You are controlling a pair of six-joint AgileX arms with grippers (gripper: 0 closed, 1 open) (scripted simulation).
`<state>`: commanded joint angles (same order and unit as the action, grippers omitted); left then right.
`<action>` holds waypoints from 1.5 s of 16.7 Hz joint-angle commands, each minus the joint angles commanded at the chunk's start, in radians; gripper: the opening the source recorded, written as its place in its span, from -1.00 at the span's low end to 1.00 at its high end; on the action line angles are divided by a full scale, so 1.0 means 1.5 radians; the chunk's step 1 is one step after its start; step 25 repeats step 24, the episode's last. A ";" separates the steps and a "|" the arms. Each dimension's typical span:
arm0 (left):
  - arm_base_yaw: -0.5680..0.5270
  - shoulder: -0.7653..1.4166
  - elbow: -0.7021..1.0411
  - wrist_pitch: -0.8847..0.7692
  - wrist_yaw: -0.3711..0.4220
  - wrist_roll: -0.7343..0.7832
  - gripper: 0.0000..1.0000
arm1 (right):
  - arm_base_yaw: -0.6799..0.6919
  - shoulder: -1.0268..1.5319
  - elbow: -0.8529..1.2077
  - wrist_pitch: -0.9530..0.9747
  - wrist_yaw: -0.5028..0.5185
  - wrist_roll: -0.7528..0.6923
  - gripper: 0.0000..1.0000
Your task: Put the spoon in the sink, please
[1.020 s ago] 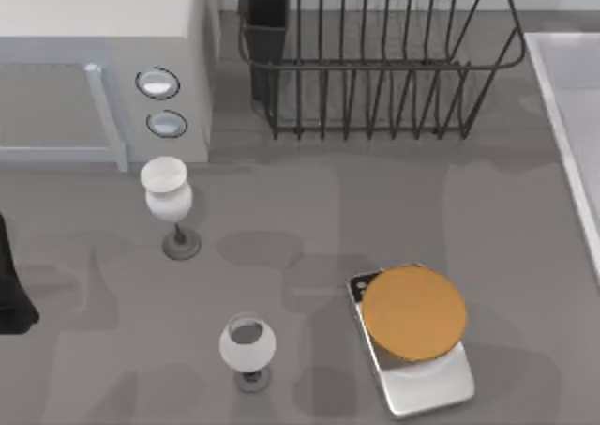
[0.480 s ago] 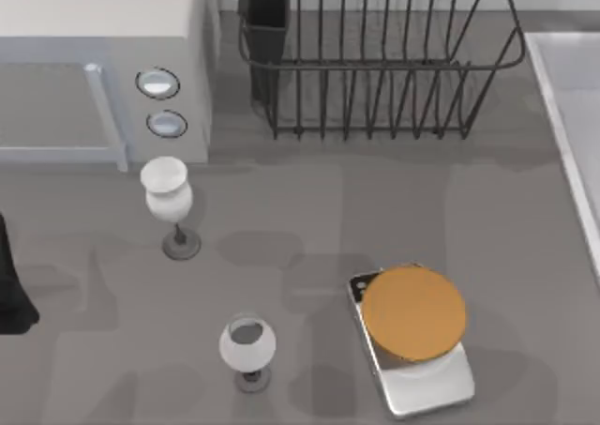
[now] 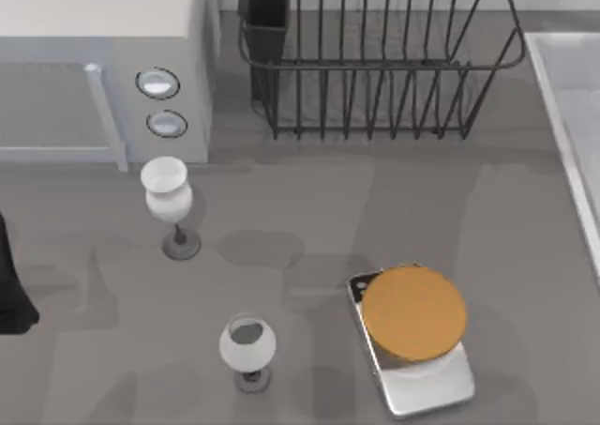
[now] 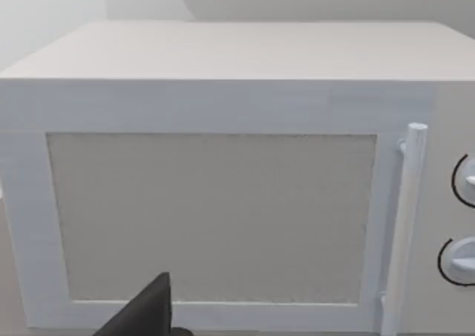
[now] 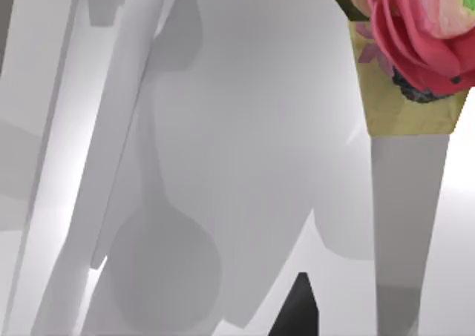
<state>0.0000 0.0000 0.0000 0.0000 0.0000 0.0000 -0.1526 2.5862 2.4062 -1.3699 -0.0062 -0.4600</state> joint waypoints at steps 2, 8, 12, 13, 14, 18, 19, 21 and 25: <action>0.000 0.000 0.000 0.000 0.000 0.000 1.00 | 0.001 -0.003 -0.007 0.007 0.000 0.000 -1.00; 0.000 0.000 0.000 0.000 0.000 0.000 1.00 | 0.001 -0.003 -0.007 0.007 0.000 0.000 -0.55; 0.000 0.000 0.000 0.000 0.000 0.000 1.00 | 0.001 -0.003 -0.007 0.007 0.000 0.000 0.06; 0.000 0.000 0.000 0.000 0.000 0.000 1.00 | 0.001 -0.003 -0.007 0.007 0.000 0.000 0.21; 0.000 0.000 0.000 0.000 0.000 0.000 1.00 | 0.001 -0.003 -0.007 0.007 0.000 0.000 0.36; 0.000 0.000 0.000 0.000 0.000 0.000 1.00 | 0.001 -0.003 -0.007 0.007 0.000 0.000 0.96; 0.000 0.000 0.000 0.000 0.000 0.000 1.00 | 0.001 -0.003 -0.007 0.007 0.000 0.000 1.00; 0.000 0.000 0.000 0.000 0.000 0.000 1.00 | 0.001 -0.003 -0.007 0.007 0.000 0.000 1.00; 0.000 0.000 0.000 0.000 0.000 0.000 1.00 | 0.001 -0.003 -0.007 0.007 0.000 0.000 1.00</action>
